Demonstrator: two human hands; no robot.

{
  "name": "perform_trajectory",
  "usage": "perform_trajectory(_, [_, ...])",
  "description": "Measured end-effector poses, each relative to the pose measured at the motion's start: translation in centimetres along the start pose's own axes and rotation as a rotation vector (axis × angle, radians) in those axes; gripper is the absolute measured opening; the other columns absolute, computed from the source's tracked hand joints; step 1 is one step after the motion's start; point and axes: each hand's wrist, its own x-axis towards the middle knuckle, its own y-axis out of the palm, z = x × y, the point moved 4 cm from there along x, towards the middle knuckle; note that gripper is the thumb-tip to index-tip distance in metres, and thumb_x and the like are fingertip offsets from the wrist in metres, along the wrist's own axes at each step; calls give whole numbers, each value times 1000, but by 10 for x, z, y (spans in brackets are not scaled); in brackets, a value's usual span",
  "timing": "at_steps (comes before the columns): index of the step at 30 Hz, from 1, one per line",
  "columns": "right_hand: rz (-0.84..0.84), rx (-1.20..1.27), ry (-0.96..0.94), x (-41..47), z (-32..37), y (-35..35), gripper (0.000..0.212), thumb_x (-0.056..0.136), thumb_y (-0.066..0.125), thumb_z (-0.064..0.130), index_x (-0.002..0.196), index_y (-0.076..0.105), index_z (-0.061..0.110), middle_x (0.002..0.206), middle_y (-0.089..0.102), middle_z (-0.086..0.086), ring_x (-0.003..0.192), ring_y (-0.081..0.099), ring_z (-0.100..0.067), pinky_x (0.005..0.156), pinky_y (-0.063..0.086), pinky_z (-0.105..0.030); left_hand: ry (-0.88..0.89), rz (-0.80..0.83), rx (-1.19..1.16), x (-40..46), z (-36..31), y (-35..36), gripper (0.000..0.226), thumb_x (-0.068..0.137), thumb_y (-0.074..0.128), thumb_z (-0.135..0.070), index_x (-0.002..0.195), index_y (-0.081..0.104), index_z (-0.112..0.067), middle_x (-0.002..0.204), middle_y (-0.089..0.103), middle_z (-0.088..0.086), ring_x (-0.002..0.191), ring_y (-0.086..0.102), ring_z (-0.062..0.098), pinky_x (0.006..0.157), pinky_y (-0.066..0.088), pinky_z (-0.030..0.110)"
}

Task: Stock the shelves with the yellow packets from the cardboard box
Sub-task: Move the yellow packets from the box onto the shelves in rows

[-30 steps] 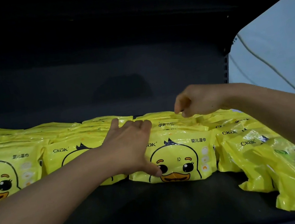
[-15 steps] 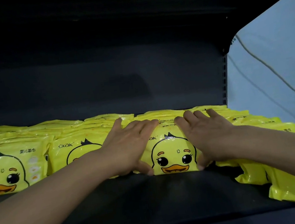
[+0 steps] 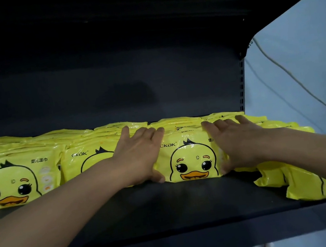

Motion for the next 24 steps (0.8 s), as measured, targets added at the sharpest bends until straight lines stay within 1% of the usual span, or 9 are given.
perform_trajectory(5, [-62,169,1,-12,-8,-20,104,74,69,55,148,2,23,154,21,-5,141,21,-25,115,22,-43,12,16,-81,-2,0,-8,112,71,64,-66,150,1,-17,158,11,0,145,10,20,115,5,49])
perform_trajectory(9, [-138,305,12,-36,-26,-36,93,80,66,48,149,8,25,155,18,-1,142,17,-19,113,24,-33,62,-36,-150,-5,-7,-25,99,78,56,-67,150,7,-21,158,9,-1,145,9,18,116,7,49])
perform_trajectory(11, [-162,320,36,-49,-39,-38,85,83,63,45,148,12,25,153,21,-1,140,20,-18,110,25,-30,106,-77,-171,-6,-20,-35,92,80,55,-64,149,11,-22,157,13,-2,144,12,17,115,11,48])
perform_trajectory(14, [-174,312,76,-67,-65,-36,70,90,57,38,147,19,25,150,28,-2,136,29,-19,108,29,-32,178,-134,-204,-6,-48,-48,87,82,54,-63,148,14,-23,154,20,-4,142,17,16,113,14,46])
perform_trajectory(16, [-161,316,92,-78,-84,-31,62,92,54,34,145,24,26,148,31,-2,134,33,-20,109,30,-35,214,-161,-214,-6,-67,-56,86,82,52,-63,148,13,-23,153,21,-5,142,18,16,113,15,45])
perform_trajectory(18, [-128,351,102,-90,-103,-24,57,93,52,33,144,27,29,147,32,1,133,34,-18,109,30,-32,240,-190,-223,-6,-85,-64,85,82,51,-64,147,16,-23,152,24,-5,141,21,16,113,16,45])
perform_trajectory(20, [-86,389,98,-101,-121,-14,56,91,51,41,142,30,33,147,33,5,133,35,-13,108,28,-28,249,-211,-234,-5,-103,-72,83,82,48,-66,146,18,-22,151,26,-5,140,23,16,112,17,45])
perform_trajectory(21, [-63,413,96,-105,-130,-9,60,86,51,50,140,30,36,146,33,8,133,34,-11,109,28,-28,248,-208,-240,-5,-111,-75,84,81,47,-68,146,19,-22,151,27,-6,140,23,15,113,17,45])
perform_trajectory(24, [-6,491,77,-114,-152,6,84,59,48,81,135,30,48,142,34,18,130,35,-4,108,29,-27,223,-155,-282,-5,-137,-81,87,79,45,-71,146,19,-23,151,27,-6,139,25,15,115,17,45])
